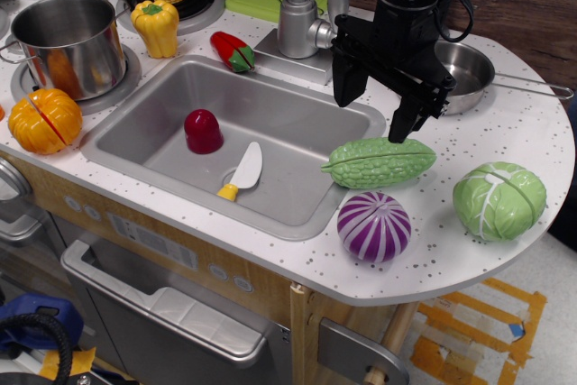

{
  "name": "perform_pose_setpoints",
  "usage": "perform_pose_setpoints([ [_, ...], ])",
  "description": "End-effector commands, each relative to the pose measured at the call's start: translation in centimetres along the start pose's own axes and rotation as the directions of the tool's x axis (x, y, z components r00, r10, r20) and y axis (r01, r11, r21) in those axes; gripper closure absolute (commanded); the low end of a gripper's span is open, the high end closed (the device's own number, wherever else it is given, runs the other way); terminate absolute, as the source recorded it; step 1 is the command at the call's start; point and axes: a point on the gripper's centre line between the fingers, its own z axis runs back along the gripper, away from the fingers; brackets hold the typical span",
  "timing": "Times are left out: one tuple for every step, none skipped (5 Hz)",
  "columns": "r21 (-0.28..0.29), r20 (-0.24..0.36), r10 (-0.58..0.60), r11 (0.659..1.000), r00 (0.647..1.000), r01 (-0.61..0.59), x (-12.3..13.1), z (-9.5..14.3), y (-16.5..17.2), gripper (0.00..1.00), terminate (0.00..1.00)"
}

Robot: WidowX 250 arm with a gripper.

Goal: Put green squash in pot or pan

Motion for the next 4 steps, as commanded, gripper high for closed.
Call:
perform_pose_setpoints([
  [0.0,0.0,0.0,1.0,1.0,0.0,0.0,0.0,0.0,0.0,0.0],
  [0.037,0.027,-0.144,0.989,0.989,0.143,1.0,0.0,0.4,0.0,0.0],
  [0.035,0.066,-0.262,0.965,0.963,0.26,1.5,-1.0,0.3,0.0,0.0],
  [0.054,0.081,-0.305,0.952,0.949,0.301,1.2,-1.9,0.0,0.0,0.0],
])
